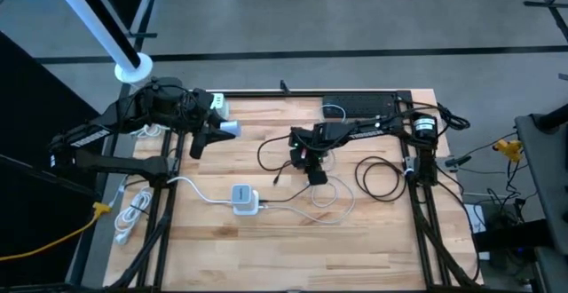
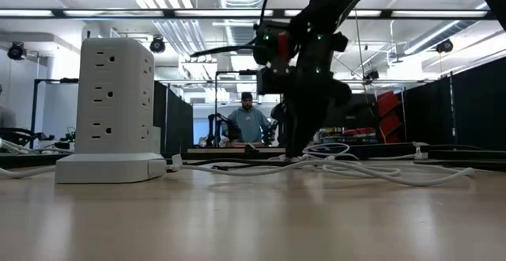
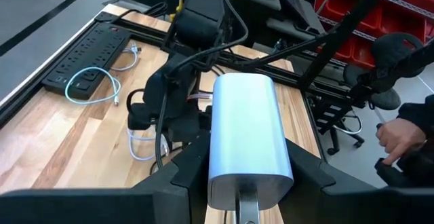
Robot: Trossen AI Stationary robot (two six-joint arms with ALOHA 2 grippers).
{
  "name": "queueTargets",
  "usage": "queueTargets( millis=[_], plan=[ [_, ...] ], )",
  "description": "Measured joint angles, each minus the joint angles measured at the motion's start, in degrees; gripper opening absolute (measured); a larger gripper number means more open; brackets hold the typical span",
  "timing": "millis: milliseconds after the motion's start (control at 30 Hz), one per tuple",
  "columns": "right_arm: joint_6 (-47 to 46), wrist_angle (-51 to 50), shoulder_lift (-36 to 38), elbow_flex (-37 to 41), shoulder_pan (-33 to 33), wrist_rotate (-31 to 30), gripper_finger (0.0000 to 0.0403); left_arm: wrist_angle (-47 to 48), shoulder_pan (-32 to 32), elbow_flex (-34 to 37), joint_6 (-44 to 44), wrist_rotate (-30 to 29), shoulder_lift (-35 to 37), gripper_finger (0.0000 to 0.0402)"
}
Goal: Insert USB
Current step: Insert the left white charger cable into the purple charger adapter
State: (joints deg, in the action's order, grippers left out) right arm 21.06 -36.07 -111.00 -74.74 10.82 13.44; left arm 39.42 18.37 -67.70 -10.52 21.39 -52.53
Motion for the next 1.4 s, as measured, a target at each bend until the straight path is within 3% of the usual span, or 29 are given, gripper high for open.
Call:
queueTargets(
  millis=[267, 467, 633, 833, 1033, 1200, 1400],
  plan=[
    [-1.95, -0.98, -0.08, 0.02, 0.08, -5.58, 0.0074, 0.58, 0.00, 0.00, -0.52, -0.02, -0.05, 0.0118],
    [-0.79, -2.82, 2.51, 0.02, 0.42, -11.14, 0.0087, 0.57, 0.00, 0.00, -0.55, -2.00, -0.09, 0.0118],
    [0.82, -2.33, 2.31, 0.09, 2.31, -11.38, 0.0115, 0.53, 0.00, 0.02, -0.55, -2.86, -0.26, 0.0118],
    [2.91, -1.09, 2.21, 1.16, 3.20, -7.45, 0.0133, 0.46, 0.00, 0.02, -0.55, -2.89, -0.26, 0.0118],
    [1.50, 1.99, 2.16, 4.01, 2.88, -5.43, 0.0096, 0.32, 0.00, 0.02, -0.43, -2.91, -0.26, 0.0118],
    [-0.87, 1.86, 2.23, 3.78, 2.83, -7.47, 0.0014, 0.29, 0.00, 0.02, -0.09, -2.95, -0.26, 0.0118],
    [-2.56, -5.16, 2.54, -3.74, 2.79, -7.47, 0.0003, 0.33, 0.00, 0.02, -0.48, -2.99, -0.26, 0.0118]
  ],
)
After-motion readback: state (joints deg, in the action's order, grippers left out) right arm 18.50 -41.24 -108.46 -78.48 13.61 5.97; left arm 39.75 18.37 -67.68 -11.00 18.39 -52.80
